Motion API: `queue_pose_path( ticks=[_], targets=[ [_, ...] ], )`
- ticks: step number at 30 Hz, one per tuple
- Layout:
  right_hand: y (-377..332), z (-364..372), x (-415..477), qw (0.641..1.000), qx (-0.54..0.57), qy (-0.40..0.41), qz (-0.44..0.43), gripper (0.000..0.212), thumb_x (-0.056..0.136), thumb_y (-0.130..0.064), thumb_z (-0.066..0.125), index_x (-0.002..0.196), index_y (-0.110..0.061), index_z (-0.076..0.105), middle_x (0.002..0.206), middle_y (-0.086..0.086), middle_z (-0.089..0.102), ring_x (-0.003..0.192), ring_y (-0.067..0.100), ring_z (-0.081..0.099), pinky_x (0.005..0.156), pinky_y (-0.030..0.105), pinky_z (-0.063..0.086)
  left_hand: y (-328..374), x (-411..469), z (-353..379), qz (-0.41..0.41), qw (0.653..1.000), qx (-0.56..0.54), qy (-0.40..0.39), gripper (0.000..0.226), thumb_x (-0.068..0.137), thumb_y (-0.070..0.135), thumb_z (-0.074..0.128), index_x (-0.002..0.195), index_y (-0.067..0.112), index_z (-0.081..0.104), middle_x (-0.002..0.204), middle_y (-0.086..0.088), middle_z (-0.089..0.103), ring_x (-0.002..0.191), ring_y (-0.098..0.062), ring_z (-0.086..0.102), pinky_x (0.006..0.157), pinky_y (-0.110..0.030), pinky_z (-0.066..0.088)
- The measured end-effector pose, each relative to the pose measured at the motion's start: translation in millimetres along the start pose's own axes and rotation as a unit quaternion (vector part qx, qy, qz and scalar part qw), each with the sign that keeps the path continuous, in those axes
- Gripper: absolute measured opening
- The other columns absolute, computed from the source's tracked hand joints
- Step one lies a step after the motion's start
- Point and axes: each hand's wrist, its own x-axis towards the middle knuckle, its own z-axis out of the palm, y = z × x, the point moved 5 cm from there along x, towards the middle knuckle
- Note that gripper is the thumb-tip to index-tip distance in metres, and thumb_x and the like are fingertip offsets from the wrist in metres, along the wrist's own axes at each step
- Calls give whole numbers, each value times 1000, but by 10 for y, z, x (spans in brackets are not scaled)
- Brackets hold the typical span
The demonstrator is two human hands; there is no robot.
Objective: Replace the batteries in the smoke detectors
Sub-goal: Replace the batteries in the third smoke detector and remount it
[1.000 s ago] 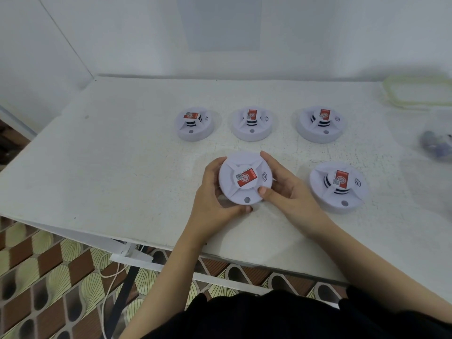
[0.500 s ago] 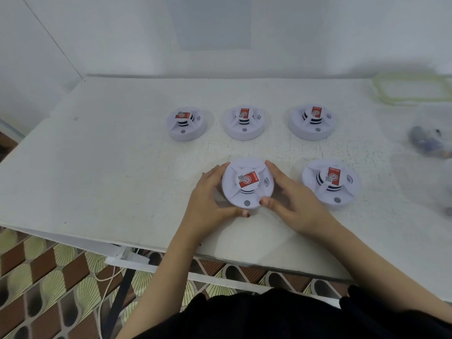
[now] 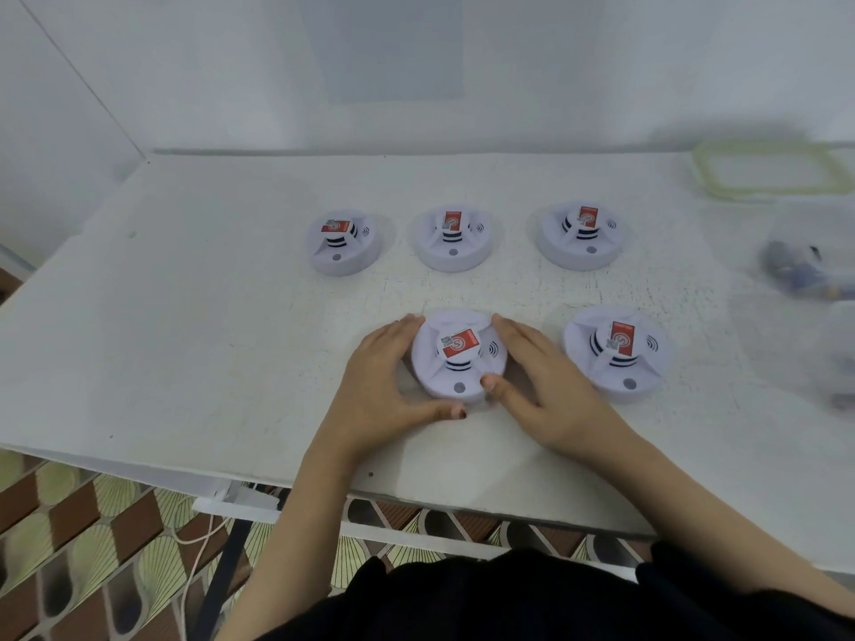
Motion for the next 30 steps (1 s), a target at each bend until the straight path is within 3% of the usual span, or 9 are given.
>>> queue_pose_path(
  ticks=[2,4,8,13,15,19,23,26,30],
  targets=[
    [-66,-86,-4,1000,-17,-2,-7,59,95,-36,49,146,-16,28,151,-4,28,132,-4,19,102,-1,10,-34,-13,-55,-26,999,-23,14,75,77,65,47,138,22,46,135,19,45,119,15,35,100,3,17],
    [-131,-234,28,998,-58,12,-30,51,95,-29,50,143,-21,36,152,-6,27,132,-1,26,102,11,21,-90,24,-123,-43,998,-15,43,66,88,55,34,137,14,50,138,3,51,123,6,37,102,-1,19],
    [-60,-646,321,989,-115,77,-49,42,92,-23,57,133,-17,51,148,6,36,131,17,39,103,30,33,-241,152,-227,-70,993,54,75,49,90,32,46,131,7,57,138,-10,54,130,-18,44,107,-24,26],
    [476,-1054,839,967,-220,58,117,68,85,-35,64,144,-17,34,151,22,22,137,36,27,111,43,23,-317,206,-196,-81,988,114,64,57,86,42,40,124,5,62,135,-19,55,126,-34,50,104,-32,30],
    [698,-1114,958,956,-242,29,163,81,78,-42,70,145,-19,29,144,23,32,131,40,33,106,46,28,-325,209,-190,-86,988,114,65,57,86,42,41,124,5,63,135,-18,55,126,-34,50,104,-33,30],
    [855,-1125,1014,973,-148,27,174,79,70,-33,79,136,-19,38,127,15,46,118,29,42,85,32,35,-346,203,-206,-95,988,101,72,50,86,35,48,126,8,62,138,-14,53,129,-30,47,105,-29,27],
    [776,-1167,959,979,-88,54,177,73,67,-31,82,129,-19,45,116,5,55,97,19,48,78,26,36,-319,202,-220,-107,989,67,74,51,83,34,50,126,11,62,140,-9,52,131,-24,44,106,-24,24],
    [619,-1195,800,973,89,100,188,63,68,-29,82,122,-29,49,117,-2,56,101,17,55,82,27,44,-225,233,-253,-110,989,13,93,42,87,30,59,128,17,60,137,-1,54,131,-18,43,104,-21,25],
    [274,-1195,545,924,344,83,145,69,75,-26,73,131,-46,39,112,0,63,99,20,63,93,37,49,184,339,-280,-74,987,-78,119,37,91,18,64,124,32,58,126,23,54,120,8,45,100,-11,32]
  ],
)
